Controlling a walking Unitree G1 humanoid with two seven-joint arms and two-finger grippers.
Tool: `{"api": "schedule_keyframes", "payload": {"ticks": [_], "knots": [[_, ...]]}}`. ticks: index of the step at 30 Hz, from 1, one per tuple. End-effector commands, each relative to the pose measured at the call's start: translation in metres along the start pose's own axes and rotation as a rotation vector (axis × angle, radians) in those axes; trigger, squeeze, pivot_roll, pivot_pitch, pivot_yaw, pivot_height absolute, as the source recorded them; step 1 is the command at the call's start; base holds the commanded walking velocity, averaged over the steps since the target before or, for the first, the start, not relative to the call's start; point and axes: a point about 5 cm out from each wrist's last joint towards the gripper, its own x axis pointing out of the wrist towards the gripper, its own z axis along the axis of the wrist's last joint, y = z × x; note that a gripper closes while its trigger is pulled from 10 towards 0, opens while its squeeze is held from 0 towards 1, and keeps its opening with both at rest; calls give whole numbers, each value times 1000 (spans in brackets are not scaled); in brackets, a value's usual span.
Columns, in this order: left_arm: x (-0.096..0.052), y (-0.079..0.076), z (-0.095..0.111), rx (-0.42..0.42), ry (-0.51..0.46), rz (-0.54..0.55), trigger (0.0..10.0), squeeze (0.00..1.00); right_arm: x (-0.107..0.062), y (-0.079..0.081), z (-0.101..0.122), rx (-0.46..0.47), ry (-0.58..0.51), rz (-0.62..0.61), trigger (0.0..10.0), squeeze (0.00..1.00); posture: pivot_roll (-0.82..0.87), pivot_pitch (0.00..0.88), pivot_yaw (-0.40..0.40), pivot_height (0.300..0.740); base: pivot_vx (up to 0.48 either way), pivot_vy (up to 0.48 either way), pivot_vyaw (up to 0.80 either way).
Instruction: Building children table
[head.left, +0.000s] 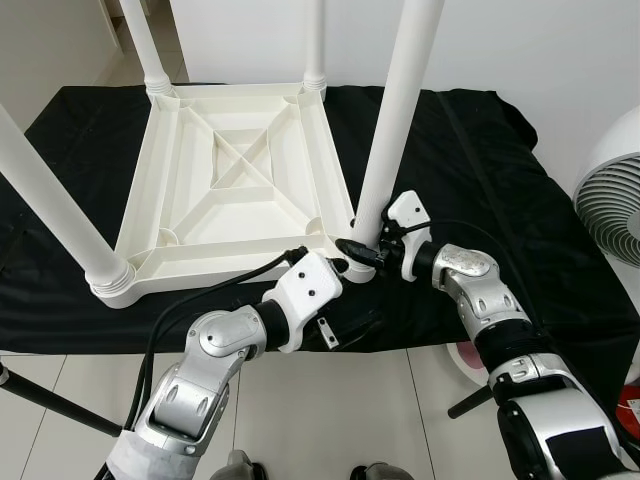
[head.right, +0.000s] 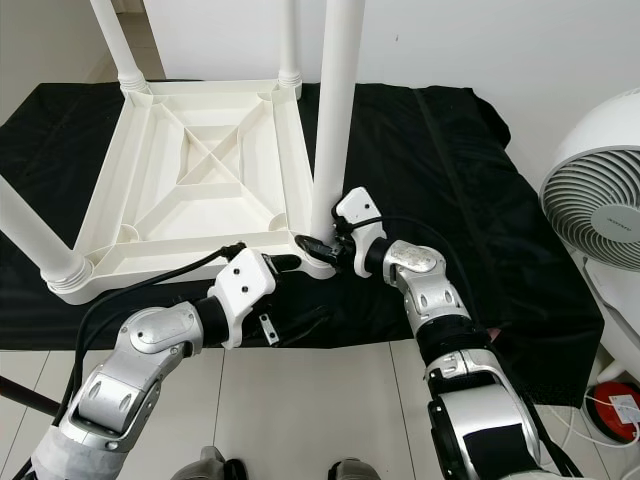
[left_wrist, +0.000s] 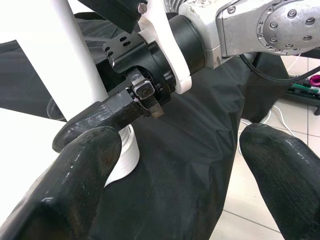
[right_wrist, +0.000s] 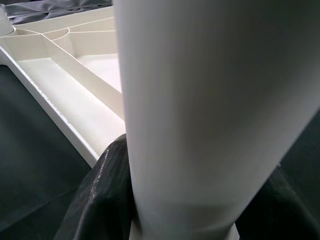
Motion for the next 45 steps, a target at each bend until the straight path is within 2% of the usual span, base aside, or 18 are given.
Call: {"api": "schedule_keyframes", "payload": {"ticks": [1,2,4,5,6,12,15,17,18,20,21,23,24,28,34,35,39,45], "knots": [[0,3,-1,-4,3,51,10000,0,-1,4,-9,-14,36,12,10000,0,-77,66,23,740,0,0,0],[0,2,-1,-4,3,50,10000,0,-1,2,-8,3,20,-32,10000,0,-79,68,19,740,0,0,0],[0,2,-1,-4,3,50,10000,0,-1,2,-8,3,20,-32,10000,0,-79,68,19,740,0,0,0],[0,2,-1,-5,3,48,10000,0,-2,2,-6,15,6,-85,10000,0,-79,70,16,740,0,0,0],[0,0,-2,-9,3,46,10000,0,-3,9,-3,33,-20,-158,10000,0,-82,68,9,740,0,0,0],[1,-2,-2,-12,3,44,10000,0,-2,15,-2,57,-33,-196,10000,0,-84,67,9,740,0,0,0],[1,-3,-3,-13,3,36,10000,0,-3,26,-5,155,-26,-362,10000,0,-85,61,6,740,0,0,0],[1,-3,-3,-13,3,36,10000,0,-3,26,-5,155,-26,-362,10000,0,-85,61,6,740,0,0,0],[1,-3,-3,-13,3,33,10000,0,-3,32,-6,182,-29,-450,10000,0,-87,61,7,740,0,0,0],[1,-3,-3,-9,4,29,10000,0,-3,39,-4,177,-50,-527,10000,0,-87,59,5,740,0,0,0],[2,-3,-3,-9,3,29,10000,0,-3,42,-5,202,-52,-593,10000,0,-86,58,3,740,0,0,0],[2,-3,-3,-9,3,28,10000,0,-4,44,-6,223,-49,-635,10000,0,-86,58,3,740,0,0,0],[2,-4,-3,-10,2,27,10000,0,-5,48,-8,243,-33,-746,10000,0,-89,56,5,740,0,0,0],[2,-5,-3,-11,1,24,10000,0,-5,59,-5,281,-21,-815,10000,0,-86,53,1,740,0,0,0],[2,-5,-3,-14,3,21,10000,0,-7,58,4,271,-37,-810,10000,0,-92,50,5,740,0,0,0],[2,-5,-3,-10,4,18,10000,0,-6,61,8,295,-70,-778,10000,1000,-90,52,4,740,0,0,0],[1,-4,-3,-7,5,23,10000,0,-4,64,13,308,-109,-697,10000,1000,-89,52,4,740,0,0,0],[0,-4,-5,-8,12,29,10000,0,-13,54,18,251,-135,-568,10000,1000,-86,51,4,740,0,0,0]]}}
